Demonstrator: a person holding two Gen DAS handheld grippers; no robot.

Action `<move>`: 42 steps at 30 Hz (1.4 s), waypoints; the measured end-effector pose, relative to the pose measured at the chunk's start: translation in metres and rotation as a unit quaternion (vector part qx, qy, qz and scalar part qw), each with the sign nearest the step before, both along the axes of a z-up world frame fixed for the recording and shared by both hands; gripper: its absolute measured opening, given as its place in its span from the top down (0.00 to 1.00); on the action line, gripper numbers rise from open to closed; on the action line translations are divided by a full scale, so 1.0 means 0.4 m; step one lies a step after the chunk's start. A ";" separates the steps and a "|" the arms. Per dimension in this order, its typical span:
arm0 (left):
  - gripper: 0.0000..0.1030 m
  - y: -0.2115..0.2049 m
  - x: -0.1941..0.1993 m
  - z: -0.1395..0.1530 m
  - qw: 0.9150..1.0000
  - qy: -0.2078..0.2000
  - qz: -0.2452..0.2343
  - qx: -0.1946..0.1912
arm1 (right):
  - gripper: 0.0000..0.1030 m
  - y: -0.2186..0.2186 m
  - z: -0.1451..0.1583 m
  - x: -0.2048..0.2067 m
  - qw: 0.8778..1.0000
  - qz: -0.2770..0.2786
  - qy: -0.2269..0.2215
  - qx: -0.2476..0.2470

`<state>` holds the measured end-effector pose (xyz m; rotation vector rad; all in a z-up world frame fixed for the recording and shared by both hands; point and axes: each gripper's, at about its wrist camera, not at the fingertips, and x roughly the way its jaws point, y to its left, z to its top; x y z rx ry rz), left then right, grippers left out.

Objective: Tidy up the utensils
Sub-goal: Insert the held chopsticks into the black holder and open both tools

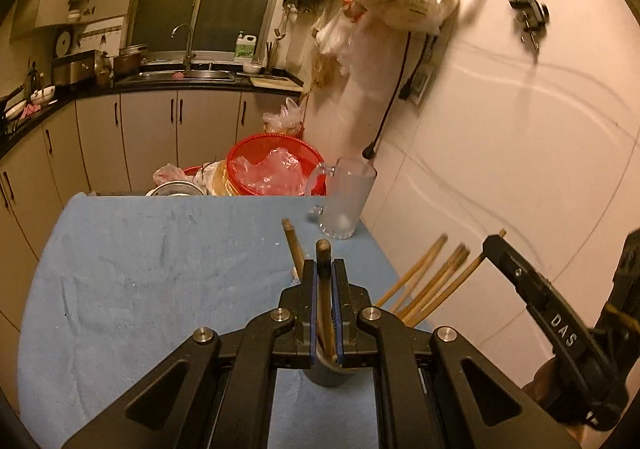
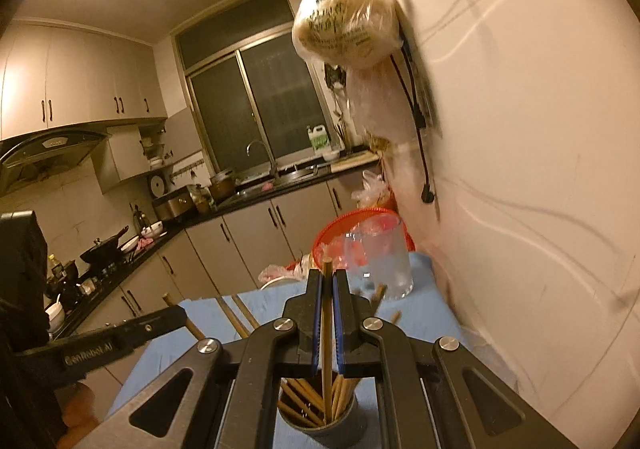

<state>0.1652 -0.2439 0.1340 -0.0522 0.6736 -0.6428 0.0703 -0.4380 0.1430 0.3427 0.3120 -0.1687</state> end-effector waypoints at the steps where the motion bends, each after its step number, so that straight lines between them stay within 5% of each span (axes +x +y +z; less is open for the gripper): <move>1: 0.93 -0.001 -0.002 -0.004 1.000 0.000 -0.001 0.001 | 0.94 -0.001 -0.007 0.002 1.000 0.000 0.003 0.003; 20: 0.92 -0.029 -0.017 -0.033 0.999 -0.031 -0.007 0.016 | 0.93 -0.025 -0.041 0.002 0.999 -0.005 0.031 0.027; 22: 0.88 -0.029 -0.021 -0.029 0.999 -0.035 -0.006 0.017 | 0.93 -0.025 -0.031 -0.009 0.999 -0.005 0.024 0.028; 26: 0.64 -0.025 -0.036 -0.021 0.999 -0.047 -0.001 0.017 | 0.93 -0.019 -0.015 -0.038 0.999 -0.007 0.013 0.030; 38: 0.52 -0.004 -0.064 -0.012 0.996 -0.076 0.034 0.034 | 0.86 -0.011 0.018 -0.121 0.999 -0.033 -0.001 0.028; 42: 0.51 0.006 -0.062 -0.021 0.995 -0.072 0.047 0.042 | 0.72 -0.012 0.005 -0.128 0.999 -0.040 0.011 0.032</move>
